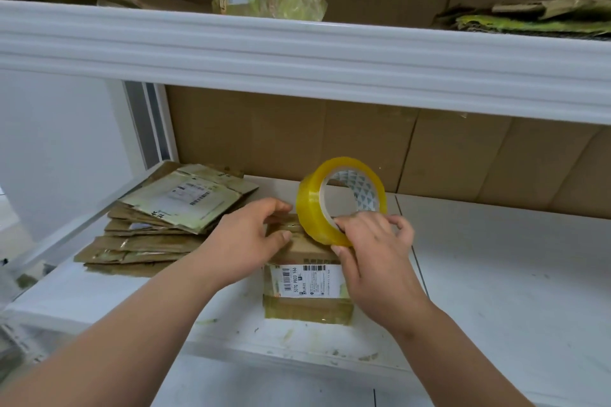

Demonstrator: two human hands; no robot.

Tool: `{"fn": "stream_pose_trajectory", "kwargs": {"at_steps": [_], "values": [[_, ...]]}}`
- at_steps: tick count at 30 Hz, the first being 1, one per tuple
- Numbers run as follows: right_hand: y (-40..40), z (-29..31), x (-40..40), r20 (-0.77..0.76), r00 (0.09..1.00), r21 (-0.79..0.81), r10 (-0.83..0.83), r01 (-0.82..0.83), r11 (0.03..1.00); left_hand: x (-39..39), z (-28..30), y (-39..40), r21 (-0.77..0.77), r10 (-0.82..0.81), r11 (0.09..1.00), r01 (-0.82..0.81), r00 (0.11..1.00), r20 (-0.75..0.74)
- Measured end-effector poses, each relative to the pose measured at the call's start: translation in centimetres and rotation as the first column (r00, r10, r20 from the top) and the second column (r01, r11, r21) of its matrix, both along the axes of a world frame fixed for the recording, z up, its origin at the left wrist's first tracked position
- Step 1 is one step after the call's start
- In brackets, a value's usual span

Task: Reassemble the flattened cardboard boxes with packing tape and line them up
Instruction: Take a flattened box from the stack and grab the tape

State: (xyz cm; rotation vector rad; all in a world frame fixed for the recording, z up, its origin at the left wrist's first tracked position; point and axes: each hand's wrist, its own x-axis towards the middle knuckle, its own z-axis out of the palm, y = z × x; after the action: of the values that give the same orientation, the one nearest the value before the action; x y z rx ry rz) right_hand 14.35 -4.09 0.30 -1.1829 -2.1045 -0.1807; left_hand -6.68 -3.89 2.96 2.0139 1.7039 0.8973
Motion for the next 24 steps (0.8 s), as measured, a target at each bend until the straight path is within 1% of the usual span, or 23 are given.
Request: {"fn": "stream_pose_trajectory", "kwargs": {"at_steps": [1,2,3,4,5,6,11,14,15,17,21,23,24], "values": [[0.0,0.0,0.1,0.01,1.0,0.01,0.006,-0.006,1.0,-0.1,0.2,0.2,-0.015,-0.009,1.0,0.009,1.0,0.006],[0.1,0.0,0.1,0.021,1.0,0.018,0.014,-0.014,1.0,-0.2,0.4,0.3,-0.034,-0.018,0.999,0.019,0.999,0.047],[0.1,0.0,0.1,0.029,0.999,0.024,0.019,-0.02,1.0,-0.3,0.6,0.4,-0.062,-0.029,0.997,0.038,0.991,0.13],[0.1,0.1,0.1,0.032,0.999,0.032,0.022,-0.023,0.999,-0.3,0.9,0.4,-0.084,-0.043,0.994,0.066,0.969,0.245],[0.1,0.1,0.1,0.031,0.999,0.04,0.021,-0.023,0.999,-0.3,1.1,0.5,-0.098,-0.052,0.991,0.092,0.933,0.356],[0.2,0.2,0.1,0.03,0.999,0.048,0.022,-0.023,0.999,-0.2,1.4,0.4,-0.103,-0.053,0.989,0.108,0.898,0.436],[0.3,0.3,0.4,0.057,0.998,0.09,0.021,-0.026,0.996,0.5,2.6,0.1,-0.122,-0.045,0.981,0.152,0.787,0.615],[0.5,0.1,0.7,0.089,0.996,0.13,0.015,-0.027,0.991,1.2,3.3,-0.3,-0.113,-0.047,0.973,0.203,0.648,0.76],[0.5,0.0,0.9,0.1,0.995,0.141,0.013,-0.027,0.99,1.5,3.5,-0.4,-0.104,-0.052,0.972,0.212,0.621,0.783],[0.6,-0.2,1.1,0.117,0.993,0.156,0.008,-0.026,0.987,1.9,3.9,-0.6,-0.079,-0.086,0.969,0.235,0.617,0.782],[0.9,-0.5,1.8,0.15,0.989,0.203,-0.004,-0.027,0.979,2.7,4.4,-1.0,-0.095,-0.077,0.974,0.207,0.692,0.718],[1.1,-0.7,2.2,0.13,0.991,0.256,-0.012,-0.022,0.966,3.0,4.3,-1.3,-0.083,-0.072,0.98,0.182,0.709,0.701],[1.1,-0.8,2.3,0.092,0.996,0.274,-0.015,-0.011,0.962,3.2,4.2,-1.4,-0.073,-0.073,0.982,0.172,0.712,0.698]]}}
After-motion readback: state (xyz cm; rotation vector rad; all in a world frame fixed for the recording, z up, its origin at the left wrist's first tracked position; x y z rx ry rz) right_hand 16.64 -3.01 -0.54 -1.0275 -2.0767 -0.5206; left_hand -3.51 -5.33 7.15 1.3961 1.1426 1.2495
